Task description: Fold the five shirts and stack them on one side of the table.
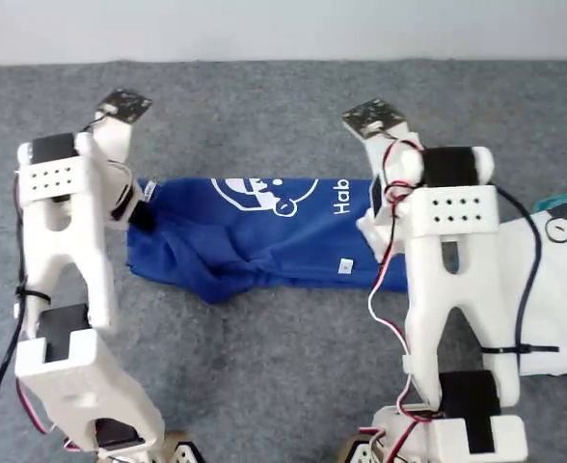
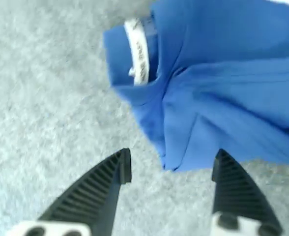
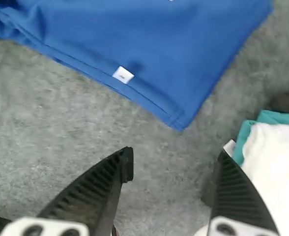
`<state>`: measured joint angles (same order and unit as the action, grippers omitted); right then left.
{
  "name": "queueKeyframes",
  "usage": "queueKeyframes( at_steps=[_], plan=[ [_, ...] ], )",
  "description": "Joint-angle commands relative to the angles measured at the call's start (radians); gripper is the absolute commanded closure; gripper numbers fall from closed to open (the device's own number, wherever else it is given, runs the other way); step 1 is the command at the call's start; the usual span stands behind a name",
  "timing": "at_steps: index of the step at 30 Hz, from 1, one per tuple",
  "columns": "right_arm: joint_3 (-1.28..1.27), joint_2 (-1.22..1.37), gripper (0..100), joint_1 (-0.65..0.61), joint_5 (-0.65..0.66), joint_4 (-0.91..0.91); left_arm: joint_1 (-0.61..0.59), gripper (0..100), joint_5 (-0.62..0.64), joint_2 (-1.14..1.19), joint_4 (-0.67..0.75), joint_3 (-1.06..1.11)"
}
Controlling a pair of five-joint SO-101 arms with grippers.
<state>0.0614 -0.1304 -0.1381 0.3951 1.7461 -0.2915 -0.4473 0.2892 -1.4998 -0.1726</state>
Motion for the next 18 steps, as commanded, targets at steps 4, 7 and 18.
queueKeyframes(
  at_steps=[4,7,18],
  plan=[
    [-0.043,-0.042,73.3,-0.228,0.052,-0.005,-0.021,73,0.08,-0.014,-0.02,0.015],
    [-0.12,-0.015,73.3,-0.34,0.044,-0.114,-0.023,73,0.29,-0.028,-0.061,-0.013],
    [-0.161,0.309,84.7,-0.806,0.037,-0.355,-0.14,73,0.348,-0.115,-0.252,-0.097]
  ],
)
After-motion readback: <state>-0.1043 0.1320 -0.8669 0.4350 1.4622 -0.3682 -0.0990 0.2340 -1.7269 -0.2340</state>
